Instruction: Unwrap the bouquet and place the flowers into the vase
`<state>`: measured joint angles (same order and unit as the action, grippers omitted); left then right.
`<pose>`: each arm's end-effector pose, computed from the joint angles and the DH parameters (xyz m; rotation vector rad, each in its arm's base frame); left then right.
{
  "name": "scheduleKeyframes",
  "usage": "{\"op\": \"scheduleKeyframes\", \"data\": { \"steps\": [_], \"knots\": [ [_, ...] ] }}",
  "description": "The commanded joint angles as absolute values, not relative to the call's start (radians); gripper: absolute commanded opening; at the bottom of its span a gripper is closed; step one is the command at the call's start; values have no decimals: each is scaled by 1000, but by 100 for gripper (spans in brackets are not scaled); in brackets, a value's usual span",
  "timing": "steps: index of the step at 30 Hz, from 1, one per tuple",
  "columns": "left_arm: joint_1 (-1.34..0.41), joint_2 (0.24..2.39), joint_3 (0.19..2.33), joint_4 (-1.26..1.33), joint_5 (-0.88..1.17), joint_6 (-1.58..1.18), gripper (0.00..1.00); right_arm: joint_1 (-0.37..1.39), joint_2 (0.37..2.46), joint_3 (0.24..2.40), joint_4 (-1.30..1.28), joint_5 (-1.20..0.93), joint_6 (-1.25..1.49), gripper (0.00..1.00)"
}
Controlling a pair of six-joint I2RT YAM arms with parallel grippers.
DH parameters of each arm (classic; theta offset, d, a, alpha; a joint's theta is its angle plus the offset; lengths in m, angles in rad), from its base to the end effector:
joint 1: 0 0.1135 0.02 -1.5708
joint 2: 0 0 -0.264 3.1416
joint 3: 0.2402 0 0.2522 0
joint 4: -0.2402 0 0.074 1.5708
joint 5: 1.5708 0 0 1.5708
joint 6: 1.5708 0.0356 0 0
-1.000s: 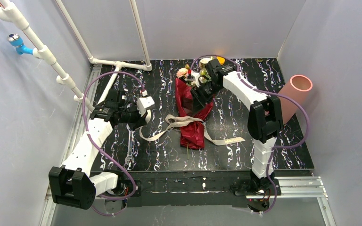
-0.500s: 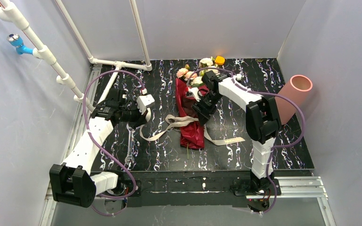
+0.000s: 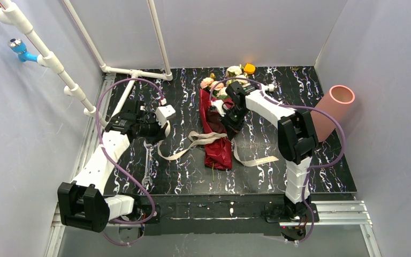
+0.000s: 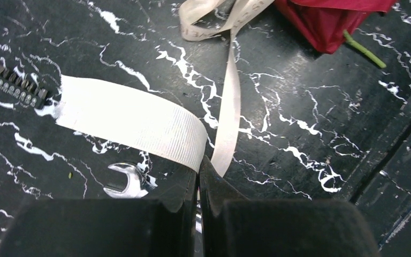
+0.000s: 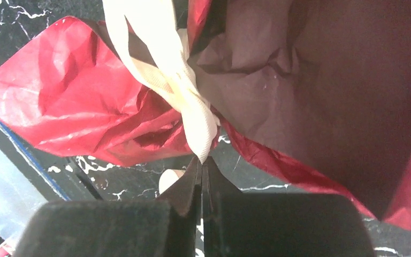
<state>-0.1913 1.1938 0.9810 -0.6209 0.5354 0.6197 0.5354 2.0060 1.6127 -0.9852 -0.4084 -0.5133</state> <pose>0.2373 -0.0645 0.2884 1.1235 2.0037 -0.4247 0.3376 0.2167 0.2097 -1.4995 2.4773 0.6026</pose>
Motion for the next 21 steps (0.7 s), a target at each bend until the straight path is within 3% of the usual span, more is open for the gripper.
{"op": "scheduleKeyframes", "data": {
  "steps": [1,10,14,21],
  "knots": [
    [-191,1209,1013,-601,433,581,0,498,1923,1708,-1103,-404,-515,1],
    [-140,1226,1007,-646,383,686,0,247,1787,1664,-1409,-385,-695,1],
    [-121,1244,1012,-629,377,691,0,114,1715,1546,-1420,-301,-790,1],
    [-69,1300,1073,-603,338,682,0,56,1636,1412,-1417,-104,-930,1]
  ]
}}
